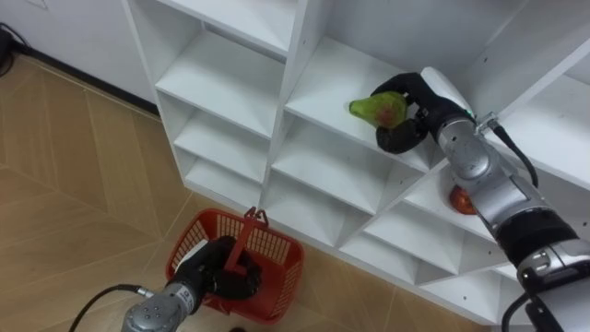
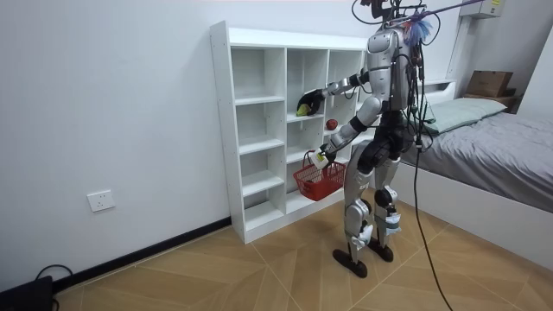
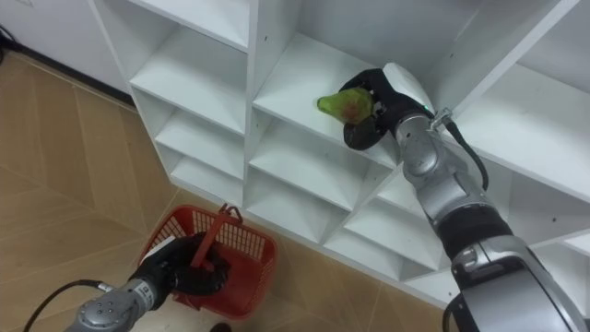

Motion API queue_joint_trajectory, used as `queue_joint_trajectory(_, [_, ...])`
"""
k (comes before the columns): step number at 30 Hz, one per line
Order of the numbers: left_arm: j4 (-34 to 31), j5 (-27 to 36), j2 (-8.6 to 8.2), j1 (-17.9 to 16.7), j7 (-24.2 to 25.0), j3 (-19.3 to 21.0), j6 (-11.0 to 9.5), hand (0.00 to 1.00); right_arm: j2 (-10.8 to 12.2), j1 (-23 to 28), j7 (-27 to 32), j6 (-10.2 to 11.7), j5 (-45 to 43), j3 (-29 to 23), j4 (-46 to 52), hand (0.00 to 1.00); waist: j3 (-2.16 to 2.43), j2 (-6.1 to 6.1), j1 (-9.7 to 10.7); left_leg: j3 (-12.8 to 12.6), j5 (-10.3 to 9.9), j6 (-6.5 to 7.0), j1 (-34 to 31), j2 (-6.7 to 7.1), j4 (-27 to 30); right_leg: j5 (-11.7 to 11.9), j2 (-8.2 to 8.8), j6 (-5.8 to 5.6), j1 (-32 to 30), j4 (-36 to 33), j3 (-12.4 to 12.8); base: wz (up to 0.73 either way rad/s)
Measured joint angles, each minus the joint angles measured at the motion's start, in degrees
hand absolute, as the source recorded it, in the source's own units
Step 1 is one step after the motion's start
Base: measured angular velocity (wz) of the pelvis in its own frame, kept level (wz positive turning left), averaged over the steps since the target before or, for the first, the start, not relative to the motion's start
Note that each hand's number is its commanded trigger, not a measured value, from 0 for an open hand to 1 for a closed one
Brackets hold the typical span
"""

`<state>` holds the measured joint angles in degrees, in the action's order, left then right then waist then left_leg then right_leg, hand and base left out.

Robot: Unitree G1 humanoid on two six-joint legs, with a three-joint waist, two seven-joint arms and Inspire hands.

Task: Collect fruits from the closet

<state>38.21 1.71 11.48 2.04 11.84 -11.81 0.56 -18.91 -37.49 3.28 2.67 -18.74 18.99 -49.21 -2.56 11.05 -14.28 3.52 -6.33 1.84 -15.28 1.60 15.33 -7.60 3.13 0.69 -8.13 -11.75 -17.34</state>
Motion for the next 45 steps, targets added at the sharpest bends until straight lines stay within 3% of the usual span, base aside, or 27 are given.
queue_joint_trajectory(12, [0.13,0.37,0.54,0.16,-0.07,-2.53,0.0,1.0,0.13,0.91,1.76,0.4,0.53,0.49,0.69,1.0,-0.12,-0.17,0.35,-0.09,-0.02,0.01,0.23,0.03,-0.03,0.0,0.03,-0.01,0.32,0.03,0.0,0.0])
queue_joint_trajectory(17, [1.25,-0.17,0.54,0.19,-0.07,-2.43,0.0,1.0,0.49,3.96,0.39,0.2,0.17,0.07,7.22,1.0,-0.08,-0.35,1.54,-0.16,-0.08,0.06,0.05,-0.01,0.08,0.0,0.01,-0.02,0.16,0.09,0.04,0.0])
queue_joint_trajectory(23, [1.24,-0.1,-0.16,1.09,-0.41,-2.49,-0.24,1.0,0.75,8.98,-1.09,0.58,-1.81,0.02,15.41,1.0,0.42,-2.32,3.31,-0.7,-0.11,0.13,0.2,-0.04,0.13,0.02,0.11,-0.05,0.13,0.06,0.29,-0.04])
queue_joint_trajectory(25, [1.24,0.14,-1.32,1.34,-1.44,-2.48,-0.71,1.0,0.76,11.03,-2.2,1.02,-1.76,0.17,18.32,1.0,0.64,-3.1,3.5,-1.38,-0.11,0.13,0.65,-0.17,-0.12,0.02,0.09,-0.05,0.12,-0.05,1.14,-0.15])
queue_joint_trajectory(32, [1.25,1.07,-2.29,1.85,-1.72,-2.43,-1.0,1.0,1.73,14.36,-3.66,1.21,-1.64,0.14,24.95,1.0,0.77,-3.46,4.85,-2.89,-0.07,0.05,2.07,-0.81,-0.94,0.12,0.14,0.12,0.37,-0.22,2.39,-0.14])
queue_joint_trajectory(37, [1.61,1.13,-3.23,1.85,-2.36,-2.24,-1.03,1.0,3.21,16.73,-5.38,1.32,-1.71,-0.11,30.59,1.0,0.96,-4.37,6.75,-4.49,-0.09,0.08,2.91,-1.06,-1.41,0.17,-0.01,0.18,0.26,-0.75,3.43,-0.13])
queue_joint_trajectory(45, [1.92,1.12,-4.22,1.85,-2.4,-1.84,-1.33,1.0,3.36,22.59,-8.01,1.56,-1.71,-1.19,36.8,1.0,0.97,-5.39,8.26,-5.78,-0.24,0.05,3.58,-1.41,-1.51,0.26,-0.05,0.3,0.23,-0.98,4.57,-0.09])
